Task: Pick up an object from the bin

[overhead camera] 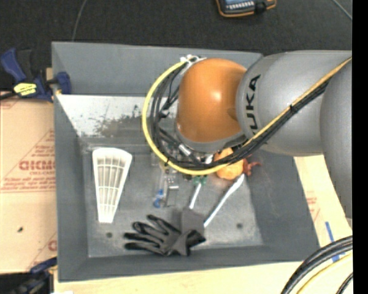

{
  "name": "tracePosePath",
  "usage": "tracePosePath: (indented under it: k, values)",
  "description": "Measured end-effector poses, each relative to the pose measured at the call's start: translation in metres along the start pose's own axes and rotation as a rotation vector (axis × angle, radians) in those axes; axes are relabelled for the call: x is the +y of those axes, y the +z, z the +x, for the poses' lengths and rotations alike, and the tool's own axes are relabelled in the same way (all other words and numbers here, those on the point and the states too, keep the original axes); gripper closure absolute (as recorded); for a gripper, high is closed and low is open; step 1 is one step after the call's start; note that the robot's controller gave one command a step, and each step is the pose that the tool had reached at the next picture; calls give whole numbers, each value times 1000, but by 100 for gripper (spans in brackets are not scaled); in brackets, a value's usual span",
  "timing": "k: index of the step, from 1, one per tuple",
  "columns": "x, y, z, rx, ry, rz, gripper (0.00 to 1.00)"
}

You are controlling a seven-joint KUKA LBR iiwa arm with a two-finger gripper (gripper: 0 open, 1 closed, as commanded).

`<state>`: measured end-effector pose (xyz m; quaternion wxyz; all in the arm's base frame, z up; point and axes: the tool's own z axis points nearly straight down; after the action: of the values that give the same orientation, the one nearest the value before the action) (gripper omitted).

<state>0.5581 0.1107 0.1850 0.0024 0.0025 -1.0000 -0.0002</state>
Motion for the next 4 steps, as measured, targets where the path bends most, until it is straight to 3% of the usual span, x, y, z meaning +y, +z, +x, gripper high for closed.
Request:
tracePosePath:
  k: [1,2,3,4]
  values:
    - [-1,-5,-1,-8,5,-1,0]
    - [-2,104,63,-8,225,-2,0]
    - [-54,67,68,-17,129,-2,0]
    - [-31,86,66,-5,665,-5,0]
